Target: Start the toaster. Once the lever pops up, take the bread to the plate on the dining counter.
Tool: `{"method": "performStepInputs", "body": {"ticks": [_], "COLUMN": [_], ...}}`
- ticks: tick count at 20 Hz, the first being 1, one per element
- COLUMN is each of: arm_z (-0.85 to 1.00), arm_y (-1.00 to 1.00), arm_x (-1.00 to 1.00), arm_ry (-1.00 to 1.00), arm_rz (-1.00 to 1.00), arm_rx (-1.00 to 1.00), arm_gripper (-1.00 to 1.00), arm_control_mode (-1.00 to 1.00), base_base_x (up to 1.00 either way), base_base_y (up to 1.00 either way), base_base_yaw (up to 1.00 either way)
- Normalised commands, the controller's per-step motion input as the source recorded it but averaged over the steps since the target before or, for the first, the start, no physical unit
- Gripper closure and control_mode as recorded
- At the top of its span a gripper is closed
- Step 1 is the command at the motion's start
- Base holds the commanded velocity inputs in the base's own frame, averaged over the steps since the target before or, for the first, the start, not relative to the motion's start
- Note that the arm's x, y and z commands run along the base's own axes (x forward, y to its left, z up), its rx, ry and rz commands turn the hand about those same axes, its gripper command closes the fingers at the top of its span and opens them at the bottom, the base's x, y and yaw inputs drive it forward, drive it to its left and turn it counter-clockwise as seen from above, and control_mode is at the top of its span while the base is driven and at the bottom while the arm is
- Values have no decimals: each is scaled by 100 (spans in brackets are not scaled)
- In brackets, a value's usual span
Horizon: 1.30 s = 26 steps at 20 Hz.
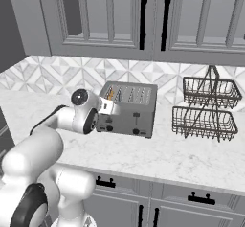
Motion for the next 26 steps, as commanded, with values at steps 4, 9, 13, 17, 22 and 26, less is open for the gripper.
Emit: {"method": "performStepInputs", "body": {"ticks": [4, 9, 13, 17, 22, 26], "arm_z": [100, 87, 59, 24, -3, 0], "arm_y": [1, 12, 7, 15, 9, 0], "arm_x": [-24, -17, -3, -13, -12, 0], "arm_ry": [0, 0, 18, 0, -2, 1], "arm_rz": [0, 6, 7, 8, 2, 0], "arm_rx": [-1, 0, 0, -4, -5, 0], "arm_gripper": [100, 100, 100, 100, -100, -100], "arm_control_mode": [-100, -100, -100, -100, -100, -100], "base_base_x": [0, 0, 0, 0, 0, 0], "base_base_y": [0, 0, 0, 0, 0, 0], "base_base_yaw": [0, 0, 0, 0, 0, 0]}}
